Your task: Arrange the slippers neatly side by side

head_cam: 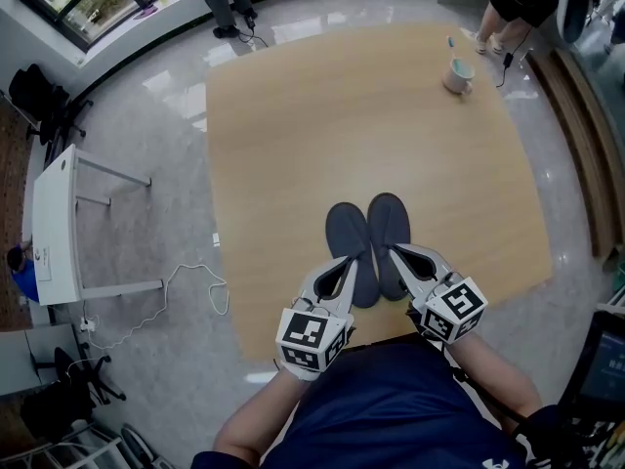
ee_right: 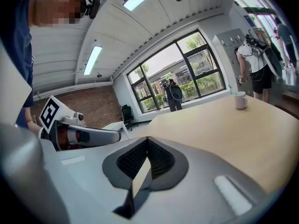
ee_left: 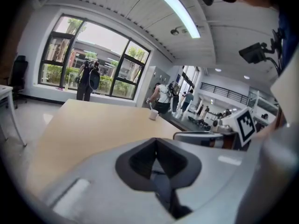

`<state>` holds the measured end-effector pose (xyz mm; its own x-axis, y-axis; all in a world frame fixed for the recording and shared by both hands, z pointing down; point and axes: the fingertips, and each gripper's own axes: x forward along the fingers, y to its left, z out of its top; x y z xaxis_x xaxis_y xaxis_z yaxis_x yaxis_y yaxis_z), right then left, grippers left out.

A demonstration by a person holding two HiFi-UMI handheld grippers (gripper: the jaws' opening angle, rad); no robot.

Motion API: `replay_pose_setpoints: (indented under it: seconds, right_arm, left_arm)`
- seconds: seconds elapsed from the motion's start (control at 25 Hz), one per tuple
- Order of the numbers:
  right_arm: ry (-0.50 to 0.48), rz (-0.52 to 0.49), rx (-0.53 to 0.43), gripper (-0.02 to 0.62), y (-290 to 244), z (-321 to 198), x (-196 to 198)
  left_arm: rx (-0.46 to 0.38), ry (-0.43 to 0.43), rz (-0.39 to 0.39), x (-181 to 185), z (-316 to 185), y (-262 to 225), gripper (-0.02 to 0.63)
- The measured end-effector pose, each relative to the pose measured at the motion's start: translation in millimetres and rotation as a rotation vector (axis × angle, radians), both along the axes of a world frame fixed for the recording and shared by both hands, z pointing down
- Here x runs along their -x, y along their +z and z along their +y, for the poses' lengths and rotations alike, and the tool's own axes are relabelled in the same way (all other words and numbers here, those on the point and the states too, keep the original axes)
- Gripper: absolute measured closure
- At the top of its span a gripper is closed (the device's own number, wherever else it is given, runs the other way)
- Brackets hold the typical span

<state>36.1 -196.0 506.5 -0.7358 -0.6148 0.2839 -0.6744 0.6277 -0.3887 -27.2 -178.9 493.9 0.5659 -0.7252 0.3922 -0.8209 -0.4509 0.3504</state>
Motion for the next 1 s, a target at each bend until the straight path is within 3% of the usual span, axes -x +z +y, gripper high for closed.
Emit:
replay_pose_setpoints:
  seconds: [0.2, 1.0]
  right_arm:
    - [-0.002, -0.001, -0.043, 0.584, -15, -3, 8]
    - [-0.061, 0.036, -0.106, 0.584, -25, 3, 14]
  left_arm:
    - [-0.033, 0.047, -0.011, -9, -1, -13, 0.601]
    - [-0.035, 0.052, -0.014, -18, 3, -12, 0.601]
